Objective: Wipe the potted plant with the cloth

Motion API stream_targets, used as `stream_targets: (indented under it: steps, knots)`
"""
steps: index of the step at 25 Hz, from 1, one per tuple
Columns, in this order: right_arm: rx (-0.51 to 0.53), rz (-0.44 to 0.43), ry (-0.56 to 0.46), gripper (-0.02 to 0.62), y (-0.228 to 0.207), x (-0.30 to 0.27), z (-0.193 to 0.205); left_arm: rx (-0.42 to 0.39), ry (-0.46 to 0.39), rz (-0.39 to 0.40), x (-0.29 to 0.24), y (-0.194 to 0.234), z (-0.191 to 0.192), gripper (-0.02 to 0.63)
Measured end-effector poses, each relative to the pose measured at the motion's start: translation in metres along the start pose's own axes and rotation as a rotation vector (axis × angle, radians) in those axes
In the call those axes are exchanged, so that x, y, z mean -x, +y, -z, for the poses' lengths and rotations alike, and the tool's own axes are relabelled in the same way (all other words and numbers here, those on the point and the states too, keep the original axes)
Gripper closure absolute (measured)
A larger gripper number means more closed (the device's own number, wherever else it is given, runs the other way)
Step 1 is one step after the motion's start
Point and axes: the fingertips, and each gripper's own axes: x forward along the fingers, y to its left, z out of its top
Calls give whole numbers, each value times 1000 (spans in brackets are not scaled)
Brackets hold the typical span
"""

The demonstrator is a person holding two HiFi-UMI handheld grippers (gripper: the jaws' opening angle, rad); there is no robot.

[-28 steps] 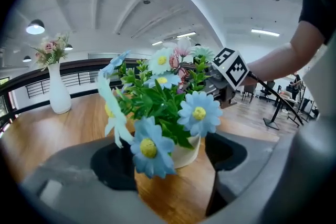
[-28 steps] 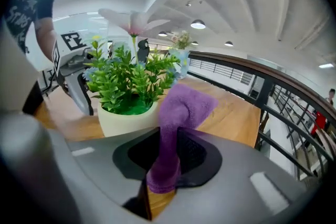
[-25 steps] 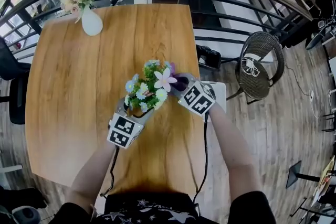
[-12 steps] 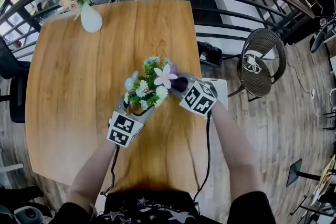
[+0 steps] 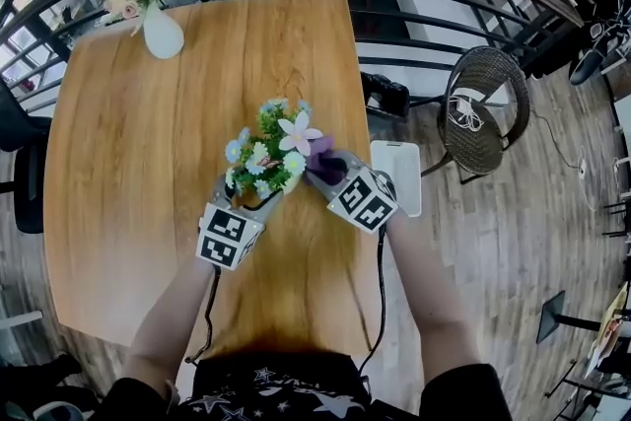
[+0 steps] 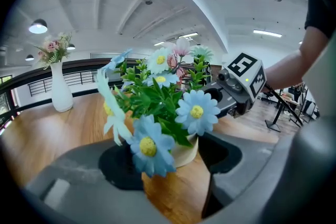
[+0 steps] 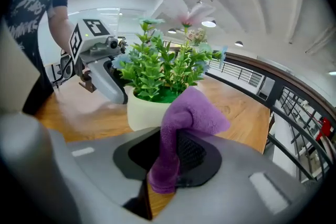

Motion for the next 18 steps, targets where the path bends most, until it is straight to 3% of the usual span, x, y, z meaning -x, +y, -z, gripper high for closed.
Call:
stream_targets:
  steps: [18]
  knots:
    - [-263, 32, -88, 515, 71, 4, -4, 45, -16, -72, 0, -5, 2, 282]
